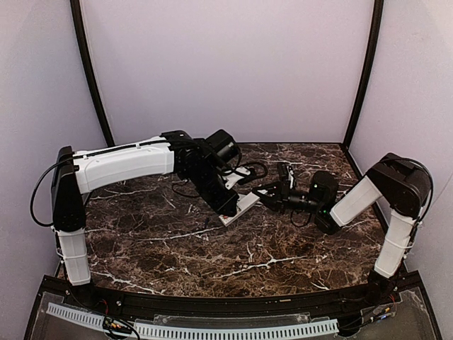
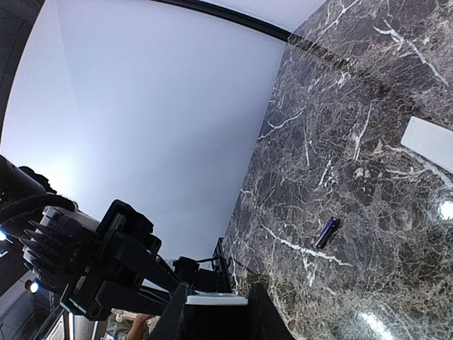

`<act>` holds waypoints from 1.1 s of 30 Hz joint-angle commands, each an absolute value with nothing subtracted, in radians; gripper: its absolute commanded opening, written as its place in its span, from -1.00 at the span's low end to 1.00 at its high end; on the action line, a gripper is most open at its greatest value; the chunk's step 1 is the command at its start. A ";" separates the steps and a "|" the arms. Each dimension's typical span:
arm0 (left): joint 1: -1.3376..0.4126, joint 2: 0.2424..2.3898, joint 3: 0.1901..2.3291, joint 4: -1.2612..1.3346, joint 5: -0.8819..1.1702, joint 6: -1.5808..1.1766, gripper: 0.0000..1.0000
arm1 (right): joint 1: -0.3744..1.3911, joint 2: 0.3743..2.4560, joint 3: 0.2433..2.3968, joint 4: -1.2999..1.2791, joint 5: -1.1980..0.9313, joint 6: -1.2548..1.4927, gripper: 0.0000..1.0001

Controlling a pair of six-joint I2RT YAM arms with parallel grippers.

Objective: Load the batteries into the remote control
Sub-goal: Place the battery in the battery compartment.

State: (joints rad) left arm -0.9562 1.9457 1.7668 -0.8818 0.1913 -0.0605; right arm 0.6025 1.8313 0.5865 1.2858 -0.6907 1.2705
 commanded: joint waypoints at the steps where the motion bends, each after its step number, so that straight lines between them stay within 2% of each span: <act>1: -0.956 1.955 1.792 -0.893 0.205 -0.069 -0.77 | 0.608 1.841 0.583 1.464 -0.695 1.292 -1.00; 24: -0.957 1.946 1.847 -0.908 0.169 -0.054 -0.33 | 0.607 1.864 0.568 1.502 -0.703 1.313 -1.00; 28: -0.957 1.894 1.824 -0.866 0.180 -0.029 -0.24 | 0.602 1.864 0.570 1.499 -0.708 1.315 -1.00; 33: -0.955 1.735 1.681 -0.733 0.165 0.066 -0.10 | 0.598 1.855 0.577 1.487 -0.732 1.315 -1.00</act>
State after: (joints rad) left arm -0.9558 1.9121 1.7725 -0.8280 0.1825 -0.0235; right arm 0.6018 1.8496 0.5804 1.2945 -0.7029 1.3087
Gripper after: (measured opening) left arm 0.432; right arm 0.211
